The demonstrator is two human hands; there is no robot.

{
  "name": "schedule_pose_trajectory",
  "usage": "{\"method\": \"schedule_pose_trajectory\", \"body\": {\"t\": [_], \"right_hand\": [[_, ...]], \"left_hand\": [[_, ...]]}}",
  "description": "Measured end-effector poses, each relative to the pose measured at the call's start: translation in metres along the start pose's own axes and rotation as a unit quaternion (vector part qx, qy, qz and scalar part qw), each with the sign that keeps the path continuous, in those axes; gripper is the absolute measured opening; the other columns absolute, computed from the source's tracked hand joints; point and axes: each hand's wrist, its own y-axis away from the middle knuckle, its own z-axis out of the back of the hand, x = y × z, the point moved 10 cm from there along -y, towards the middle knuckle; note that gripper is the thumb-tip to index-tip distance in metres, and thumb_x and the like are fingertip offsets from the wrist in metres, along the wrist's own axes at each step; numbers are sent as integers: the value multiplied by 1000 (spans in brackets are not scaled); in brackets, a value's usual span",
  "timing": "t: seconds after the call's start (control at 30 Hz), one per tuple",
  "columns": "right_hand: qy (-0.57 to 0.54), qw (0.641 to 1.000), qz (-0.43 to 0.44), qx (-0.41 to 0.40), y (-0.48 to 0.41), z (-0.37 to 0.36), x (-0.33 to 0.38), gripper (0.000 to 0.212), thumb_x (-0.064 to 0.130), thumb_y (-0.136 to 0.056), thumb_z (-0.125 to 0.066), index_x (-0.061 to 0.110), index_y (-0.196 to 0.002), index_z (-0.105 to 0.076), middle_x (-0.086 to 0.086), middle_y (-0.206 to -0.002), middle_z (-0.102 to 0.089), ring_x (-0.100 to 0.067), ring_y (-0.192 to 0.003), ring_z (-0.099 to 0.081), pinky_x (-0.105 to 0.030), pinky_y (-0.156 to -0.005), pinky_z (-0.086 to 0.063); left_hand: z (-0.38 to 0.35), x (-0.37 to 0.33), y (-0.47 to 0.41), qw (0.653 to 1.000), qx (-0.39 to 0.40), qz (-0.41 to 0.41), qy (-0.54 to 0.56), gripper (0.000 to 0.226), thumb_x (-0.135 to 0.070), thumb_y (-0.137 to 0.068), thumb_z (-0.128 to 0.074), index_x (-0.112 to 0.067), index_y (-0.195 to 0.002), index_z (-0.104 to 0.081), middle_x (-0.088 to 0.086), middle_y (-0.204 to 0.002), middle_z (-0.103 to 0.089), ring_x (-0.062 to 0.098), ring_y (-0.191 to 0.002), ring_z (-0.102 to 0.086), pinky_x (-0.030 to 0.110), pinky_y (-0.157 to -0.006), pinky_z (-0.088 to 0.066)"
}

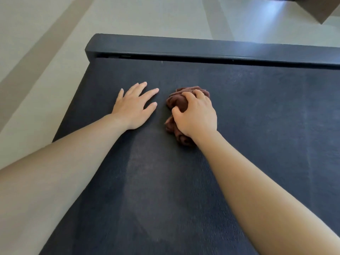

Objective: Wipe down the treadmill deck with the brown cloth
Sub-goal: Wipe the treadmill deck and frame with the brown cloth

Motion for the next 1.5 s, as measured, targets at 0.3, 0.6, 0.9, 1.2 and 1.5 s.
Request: {"method": "schedule_pose_trajectory", "body": {"t": [0.3,0.6,0.9,1.2,1.5], "right_hand": [[-3,1000,-12,-14,-114,-8,-7,49,46,-84,-49,23,-127,-54,-4,-134,-48,-28,-122,-42,-45,-97,-42],[12,1000,2,-5,-95,-7,-1,50,47,-84,-50,22,-127,-53,-6,-133,-48,-29,-120,-42,-39,-88,-42],[-8,998,59,4,17,-1,20,52,46,-84,-53,27,-132,-50,-2,-142,-44,-26,-125,-42,-40,-96,-43],[-11,999,51,-16,-38,-18,43,49,46,-80,-54,24,-124,-58,0,-133,-51,-24,-120,-46,-38,-92,-43],[-10,1000,23,-10,-127,-42,64,52,46,-81,-52,25,-128,-54,-3,-136,-48,-27,-124,-42,-41,-97,-40]], "left_hand": [[-1,22,-56,998,-51,28,-15,54,-58,-90,-26,-46,-143,-22,-6,-157,-15,14,-144,-7,48,-114,-4],[3,21,-55,998,-50,37,-4,51,-54,-92,-33,-45,-142,-26,-5,-156,-16,14,-144,-8,49,-115,-3],[9,14,-26,998,-49,25,15,51,-44,-96,-33,-31,-145,-30,1,-156,-20,21,-144,-12,46,-115,-9],[14,48,-19,999,-24,13,-17,53,-57,-91,-31,-46,-142,-24,-4,-157,-16,16,-145,-8,50,-115,-5],[13,54,-24,998,-59,16,-6,60,-54,-91,-32,-32,-146,-24,-8,-155,-19,11,-143,-10,49,-115,-6]]}}
